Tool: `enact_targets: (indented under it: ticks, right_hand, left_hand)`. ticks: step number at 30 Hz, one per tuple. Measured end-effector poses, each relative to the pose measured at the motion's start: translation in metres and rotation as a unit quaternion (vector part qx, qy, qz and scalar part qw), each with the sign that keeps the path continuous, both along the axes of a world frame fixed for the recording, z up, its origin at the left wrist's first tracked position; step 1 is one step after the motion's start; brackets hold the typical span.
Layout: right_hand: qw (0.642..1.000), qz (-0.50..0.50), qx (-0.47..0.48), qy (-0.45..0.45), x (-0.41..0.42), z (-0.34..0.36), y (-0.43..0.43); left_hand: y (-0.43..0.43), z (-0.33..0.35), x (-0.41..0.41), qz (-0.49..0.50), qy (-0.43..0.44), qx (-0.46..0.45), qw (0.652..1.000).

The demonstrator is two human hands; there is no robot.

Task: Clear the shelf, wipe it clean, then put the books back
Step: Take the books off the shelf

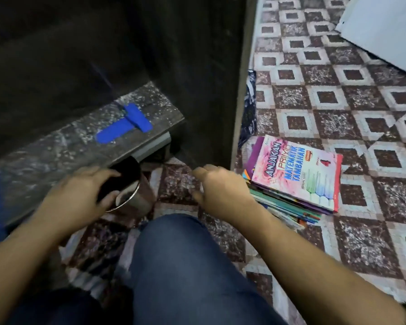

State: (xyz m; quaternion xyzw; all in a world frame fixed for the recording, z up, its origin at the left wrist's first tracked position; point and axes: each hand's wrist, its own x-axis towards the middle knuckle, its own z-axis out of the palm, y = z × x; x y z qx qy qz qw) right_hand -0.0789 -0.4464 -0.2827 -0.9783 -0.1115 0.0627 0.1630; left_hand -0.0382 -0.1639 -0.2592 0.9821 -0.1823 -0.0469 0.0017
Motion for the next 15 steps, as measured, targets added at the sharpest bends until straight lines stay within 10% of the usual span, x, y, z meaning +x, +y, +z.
enact_targets:
  ticks: [9, 15]
  right_hand:
    - [0.976, 0.197, 0.007, -0.093, 0.014, 0.087, 0.163]
    - [0.945, 0.304, 0.014, -0.117, 0.011, 0.116, 0.264]
  left_hand:
    - [0.203, 0.109, -0.078, 0.299, -0.194, 0.107, 0.928]
    - [0.234, 0.141, -0.115, 0.318, -0.306, 0.098, 0.892]
